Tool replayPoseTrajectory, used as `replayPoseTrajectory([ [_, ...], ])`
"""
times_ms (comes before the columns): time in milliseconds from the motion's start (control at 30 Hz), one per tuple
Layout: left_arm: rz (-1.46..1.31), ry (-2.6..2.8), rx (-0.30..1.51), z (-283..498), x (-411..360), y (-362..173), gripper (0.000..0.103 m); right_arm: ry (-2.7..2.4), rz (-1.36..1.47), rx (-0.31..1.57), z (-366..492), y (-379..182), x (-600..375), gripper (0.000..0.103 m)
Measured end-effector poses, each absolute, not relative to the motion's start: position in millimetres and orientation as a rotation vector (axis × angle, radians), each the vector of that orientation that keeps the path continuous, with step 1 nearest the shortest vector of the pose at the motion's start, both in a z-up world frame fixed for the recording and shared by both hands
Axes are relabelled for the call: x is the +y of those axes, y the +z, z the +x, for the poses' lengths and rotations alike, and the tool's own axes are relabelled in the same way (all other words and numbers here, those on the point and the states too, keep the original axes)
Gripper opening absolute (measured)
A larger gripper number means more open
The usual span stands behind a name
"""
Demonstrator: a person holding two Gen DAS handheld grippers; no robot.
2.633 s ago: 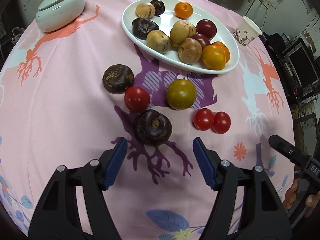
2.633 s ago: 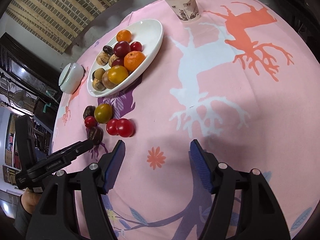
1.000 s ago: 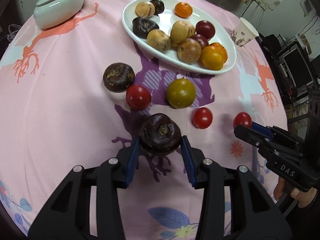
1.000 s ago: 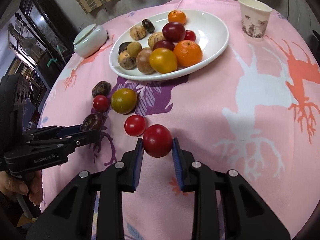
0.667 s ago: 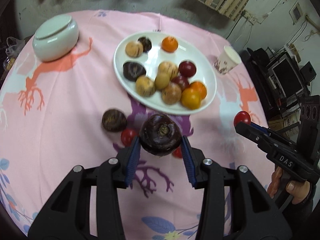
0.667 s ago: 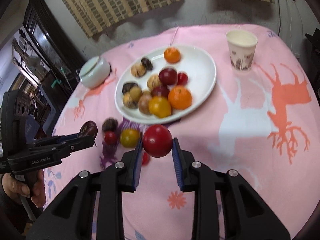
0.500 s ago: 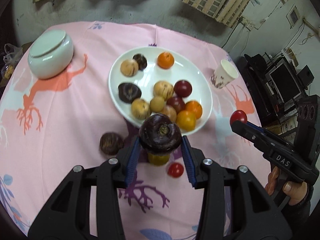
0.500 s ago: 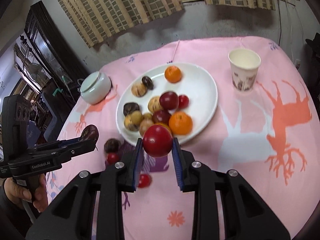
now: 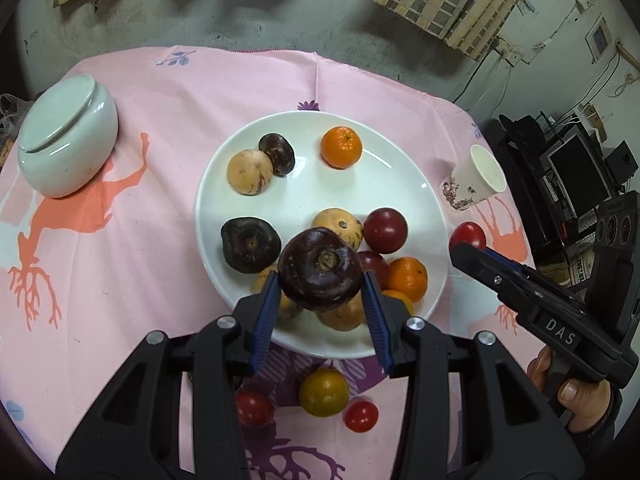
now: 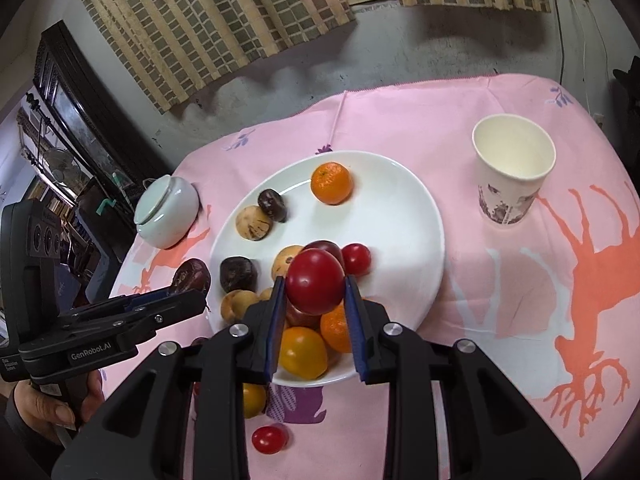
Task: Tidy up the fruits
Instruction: 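Place the mangosteen on the plate with the left tool while the right tool drops the cherry tomato there, then grasp a red tomato with the left tool while the right tool grasps a red cherry tomato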
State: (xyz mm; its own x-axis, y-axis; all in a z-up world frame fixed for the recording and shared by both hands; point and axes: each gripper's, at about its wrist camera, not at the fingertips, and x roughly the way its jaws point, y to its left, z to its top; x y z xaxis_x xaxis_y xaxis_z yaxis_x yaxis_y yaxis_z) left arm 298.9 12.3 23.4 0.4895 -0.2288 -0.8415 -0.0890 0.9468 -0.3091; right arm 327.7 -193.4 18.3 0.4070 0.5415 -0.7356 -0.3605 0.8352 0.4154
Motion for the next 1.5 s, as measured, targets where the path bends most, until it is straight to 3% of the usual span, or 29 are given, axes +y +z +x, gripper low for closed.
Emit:
replayPoseTrajectory([
  [167, -0.333, -0.073, 1.068, 308, 12, 17, 0.043, 0.56, 0.202, 1.024, 333, 7, -190, 0.03],
  [367, -0.341, -0.041, 1.048, 305, 16, 24, 0.06, 0.53, 0.261, 1.041, 338, 4, -195, 0.033],
  [400, -0.344, -0.038, 1.049, 303, 18, 24, 0.06, 0.519, 0.258, 1.039, 337, 5, -196, 0.035],
  [500, -0.355, -0.017, 1.05, 293, 23, 27, 0.066, 0.509, 0.264, 1.027, 333, 8, -200, 0.055],
  [733, -0.381, 0.004, 1.08, 264, 35, 19, 0.068, 0.535, 0.219, 1.034, 302, 9, -204, 0.064],
  [1167, -0.419, 0.03, 1.169, 205, 34, -11, 0.07, 0.526, 0.225, 1.138, 240, -10, -218, 0.064],
  [1500, -0.404, 0.059, 1.207, 205, 30, -34, 0.067, 0.548, 0.261, 1.184, 215, -18, -223, 0.065],
])
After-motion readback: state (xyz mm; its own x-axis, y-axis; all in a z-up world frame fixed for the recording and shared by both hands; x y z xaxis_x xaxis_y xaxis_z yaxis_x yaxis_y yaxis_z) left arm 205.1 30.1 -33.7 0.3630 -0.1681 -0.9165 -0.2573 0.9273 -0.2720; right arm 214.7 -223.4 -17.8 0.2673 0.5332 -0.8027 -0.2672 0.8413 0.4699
